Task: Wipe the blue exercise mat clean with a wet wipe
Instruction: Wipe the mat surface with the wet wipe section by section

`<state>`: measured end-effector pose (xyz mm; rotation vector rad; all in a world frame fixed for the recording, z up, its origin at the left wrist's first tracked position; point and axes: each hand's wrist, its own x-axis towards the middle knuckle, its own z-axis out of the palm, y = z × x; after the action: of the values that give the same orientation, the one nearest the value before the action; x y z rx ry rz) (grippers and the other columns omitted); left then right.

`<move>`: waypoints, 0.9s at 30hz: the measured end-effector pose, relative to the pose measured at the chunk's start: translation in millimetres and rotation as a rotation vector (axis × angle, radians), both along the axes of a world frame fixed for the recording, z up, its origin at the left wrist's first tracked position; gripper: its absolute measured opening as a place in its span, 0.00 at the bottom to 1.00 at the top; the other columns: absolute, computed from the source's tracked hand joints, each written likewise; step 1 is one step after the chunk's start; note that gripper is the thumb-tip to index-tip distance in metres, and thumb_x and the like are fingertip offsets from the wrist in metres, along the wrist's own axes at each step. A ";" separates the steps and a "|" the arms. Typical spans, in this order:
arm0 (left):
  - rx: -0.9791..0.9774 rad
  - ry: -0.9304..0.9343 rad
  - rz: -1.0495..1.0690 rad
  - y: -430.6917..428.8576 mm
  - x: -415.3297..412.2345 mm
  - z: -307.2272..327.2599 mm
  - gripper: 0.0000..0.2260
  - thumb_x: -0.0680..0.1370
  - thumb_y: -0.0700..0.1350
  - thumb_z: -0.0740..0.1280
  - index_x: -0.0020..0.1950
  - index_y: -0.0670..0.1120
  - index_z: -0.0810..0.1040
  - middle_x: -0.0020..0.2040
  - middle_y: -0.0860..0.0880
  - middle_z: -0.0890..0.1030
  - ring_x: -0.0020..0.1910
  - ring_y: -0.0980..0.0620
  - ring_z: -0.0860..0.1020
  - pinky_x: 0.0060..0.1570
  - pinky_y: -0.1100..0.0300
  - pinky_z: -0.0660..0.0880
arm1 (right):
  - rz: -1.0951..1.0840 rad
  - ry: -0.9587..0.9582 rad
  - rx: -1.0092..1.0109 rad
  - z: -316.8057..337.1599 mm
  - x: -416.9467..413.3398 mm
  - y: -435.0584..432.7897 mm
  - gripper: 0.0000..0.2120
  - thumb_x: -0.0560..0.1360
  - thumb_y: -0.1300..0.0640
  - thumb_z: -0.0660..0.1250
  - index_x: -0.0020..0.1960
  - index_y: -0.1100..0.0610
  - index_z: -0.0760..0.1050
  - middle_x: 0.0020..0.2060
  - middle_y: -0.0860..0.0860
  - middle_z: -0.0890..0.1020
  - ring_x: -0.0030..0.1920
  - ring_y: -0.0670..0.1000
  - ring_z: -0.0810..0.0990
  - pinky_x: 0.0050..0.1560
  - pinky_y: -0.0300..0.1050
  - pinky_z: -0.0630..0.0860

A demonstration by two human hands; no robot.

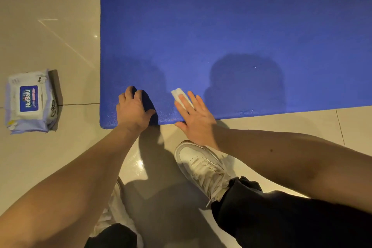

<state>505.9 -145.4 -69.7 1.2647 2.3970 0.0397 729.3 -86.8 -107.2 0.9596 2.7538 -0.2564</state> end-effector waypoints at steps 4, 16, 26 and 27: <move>-0.054 -0.020 -0.025 8.1 4.1 0.9 0.35 0.74 0.56 0.74 0.76 0.48 0.64 0.78 0.45 0.58 0.75 0.39 0.58 0.71 0.41 0.64 | -0.241 0.005 -0.062 0.7 37.6 31.0 0.38 0.82 0.37 0.42 0.83 0.60 0.45 0.82 0.57 0.42 0.82 0.60 0.39 0.81 0.59 0.42; -0.117 -0.002 -0.013 18.0 7.1 5.4 0.35 0.74 0.56 0.74 0.77 0.48 0.63 0.77 0.45 0.59 0.74 0.40 0.58 0.69 0.43 0.65 | -0.037 -0.009 -0.208 10.5 -41.2 16.0 0.36 0.85 0.40 0.49 0.83 0.59 0.41 0.82 0.55 0.39 0.82 0.56 0.36 0.80 0.55 0.40; 0.001 -0.020 0.012 27.8 -7.8 2.0 0.31 0.76 0.55 0.73 0.74 0.46 0.67 0.77 0.45 0.60 0.74 0.40 0.60 0.70 0.43 0.66 | -0.389 0.033 -0.108 11.4 -53.5 43.7 0.35 0.83 0.40 0.54 0.80 0.65 0.54 0.80 0.61 0.52 0.81 0.62 0.49 0.80 0.57 0.48; 0.013 -0.015 0.011 30.7 -10.4 1.3 0.31 0.76 0.54 0.73 0.74 0.46 0.67 0.77 0.45 0.61 0.73 0.40 0.61 0.69 0.44 0.67 | -0.302 0.088 -0.144 11.0 -65.4 36.5 0.35 0.84 0.42 0.55 0.80 0.64 0.54 0.81 0.60 0.51 0.81 0.61 0.49 0.81 0.56 0.46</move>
<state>495.5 -114.7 -68.4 1.2522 2.3950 0.0674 663.9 -50.3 -96.2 1.3498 2.6129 -0.5495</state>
